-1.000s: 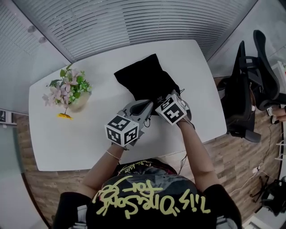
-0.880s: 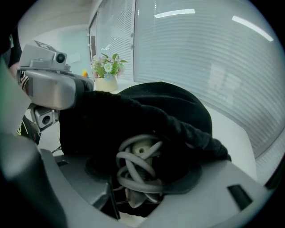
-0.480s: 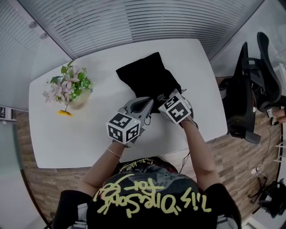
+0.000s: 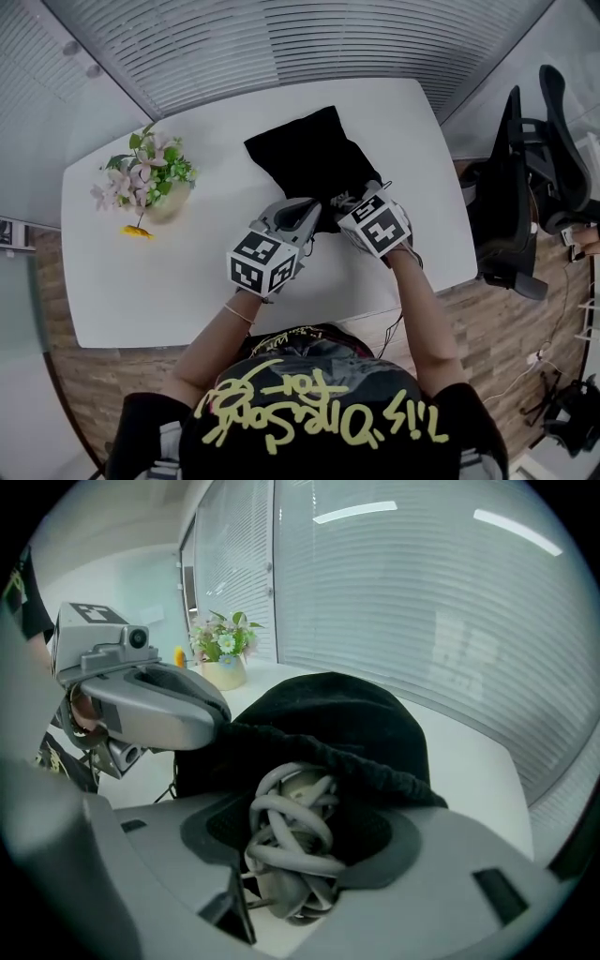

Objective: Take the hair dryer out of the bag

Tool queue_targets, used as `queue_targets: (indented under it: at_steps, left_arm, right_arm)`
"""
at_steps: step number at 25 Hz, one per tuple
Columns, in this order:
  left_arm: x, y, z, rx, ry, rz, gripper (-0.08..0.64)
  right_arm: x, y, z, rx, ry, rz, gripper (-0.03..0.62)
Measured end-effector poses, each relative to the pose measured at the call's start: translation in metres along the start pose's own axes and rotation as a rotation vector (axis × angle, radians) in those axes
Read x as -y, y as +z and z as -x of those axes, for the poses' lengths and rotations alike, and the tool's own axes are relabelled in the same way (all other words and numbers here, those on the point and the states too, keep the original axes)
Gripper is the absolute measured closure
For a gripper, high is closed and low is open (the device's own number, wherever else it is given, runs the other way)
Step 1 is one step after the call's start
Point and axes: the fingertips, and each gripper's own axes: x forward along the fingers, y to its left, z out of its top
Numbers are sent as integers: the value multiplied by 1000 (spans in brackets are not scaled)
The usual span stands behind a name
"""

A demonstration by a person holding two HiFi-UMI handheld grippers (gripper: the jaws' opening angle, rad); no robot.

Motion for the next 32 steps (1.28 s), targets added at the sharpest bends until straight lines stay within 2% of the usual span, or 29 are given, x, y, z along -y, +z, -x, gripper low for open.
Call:
queue_targets:
  at_steps: [15, 27, 32]
  left_arm:
    - [-5, 0, 3, -16, 48, -39, 546]
    - [-23, 36, 17, 115, 121, -44, 548]
    - [-29, 43, 16, 101, 174, -127, 549]
  right_arm:
    - [-11, -23, 38, 17, -16, -59, 339]
    - [-18, -35, 70, 45, -20, -35, 341]
    - [-25, -34, 86, 72, -6, -12, 341]
